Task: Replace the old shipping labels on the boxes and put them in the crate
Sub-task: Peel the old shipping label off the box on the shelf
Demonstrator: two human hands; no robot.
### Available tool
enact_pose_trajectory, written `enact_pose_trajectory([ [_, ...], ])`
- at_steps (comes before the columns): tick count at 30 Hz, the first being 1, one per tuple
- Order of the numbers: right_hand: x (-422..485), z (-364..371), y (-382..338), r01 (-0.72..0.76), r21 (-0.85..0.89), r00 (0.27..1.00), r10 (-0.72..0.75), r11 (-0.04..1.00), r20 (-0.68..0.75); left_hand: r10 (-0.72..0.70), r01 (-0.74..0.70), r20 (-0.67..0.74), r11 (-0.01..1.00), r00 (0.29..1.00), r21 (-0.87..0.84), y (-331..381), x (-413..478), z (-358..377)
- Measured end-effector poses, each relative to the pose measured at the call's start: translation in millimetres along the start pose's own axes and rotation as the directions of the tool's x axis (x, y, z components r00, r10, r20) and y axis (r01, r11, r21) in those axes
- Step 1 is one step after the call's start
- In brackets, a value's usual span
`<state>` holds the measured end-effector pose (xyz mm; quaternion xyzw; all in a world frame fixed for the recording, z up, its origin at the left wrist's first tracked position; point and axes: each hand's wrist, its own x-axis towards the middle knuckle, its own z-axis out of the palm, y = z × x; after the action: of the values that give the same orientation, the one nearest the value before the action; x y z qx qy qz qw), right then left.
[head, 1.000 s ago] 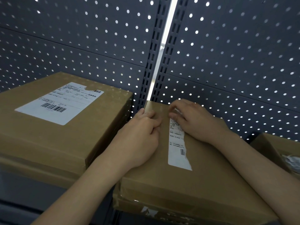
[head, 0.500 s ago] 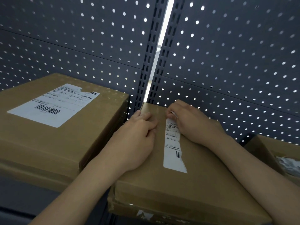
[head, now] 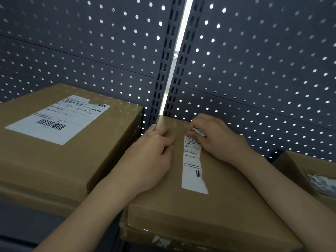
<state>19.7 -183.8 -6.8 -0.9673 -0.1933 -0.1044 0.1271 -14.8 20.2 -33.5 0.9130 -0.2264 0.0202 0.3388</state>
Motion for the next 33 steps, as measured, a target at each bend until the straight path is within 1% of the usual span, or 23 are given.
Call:
enact_pose_trajectory([
  [6, -4.8, -0.3, -1.4, 0.016, -0.149, 1.0, -0.014, 0.989, 0.012, 0.0, 0.0, -0.009, 1.0, 1.0, 0.008, 0.6, 0.1, 0.1],
  [11, -8.6, -4.9, -5.6, -0.013, -0.196, 0.999, 0.019, 0.981, 0.026, 0.008, -0.008, -0.018, 1.0, 1.0, 0.009, 1.2, -0.8, -0.4],
  [13, -8.4, -4.3, -4.5, -0.02, -0.183, 1.0, 0.021, 0.983, 0.0, 0.009, -0.009, -0.014, 1.0, 1.0, 0.009, 0.6, -0.6, -0.5],
  [15, -8.3, -3.3, -1.4, -0.036, -0.133, 0.999, 0.034, 0.99, -0.014, 0.007, -0.007, -0.006, 1.0, 1.0, 0.002, 0.0, -0.6, -0.5],
  [19, -9.7, -4.2, 7.5, -0.049, -0.015, 0.998, 0.05, 0.999, 0.025, 0.001, -0.001, 0.003, 1.0, 1.0, -0.015, 0.9, -1.4, -1.5],
  [23, -10.0, -5.4, 11.6, -0.095, 0.02, 0.995, 0.095, 0.995, -0.022, -0.003, 0.003, 0.001, 1.0, 1.0, -0.018, 2.2, -1.4, -2.2],
  [25, -10.4, -4.9, 10.3, -0.087, -0.008, 0.996, 0.087, 0.996, -0.01, 0.0, 0.0, -0.004, 1.0, 1.0, -0.009, 2.0, -1.3, -1.9],
  [29, -11.6, -3.6, 10.1, -0.096, -0.13, 0.994, 0.101, 0.987, 0.031, 0.004, -0.004, -0.001, 1.0, 1.0, -0.007, 1.5, -1.4, -1.6],
  [33, -13.4, -4.6, 9.5, -0.107, -0.186, 0.992, 0.116, 0.977, 0.04, -0.004, 0.004, -0.004, 1.0, 1.0, -0.011, 2.6, -1.9, -2.0],
])
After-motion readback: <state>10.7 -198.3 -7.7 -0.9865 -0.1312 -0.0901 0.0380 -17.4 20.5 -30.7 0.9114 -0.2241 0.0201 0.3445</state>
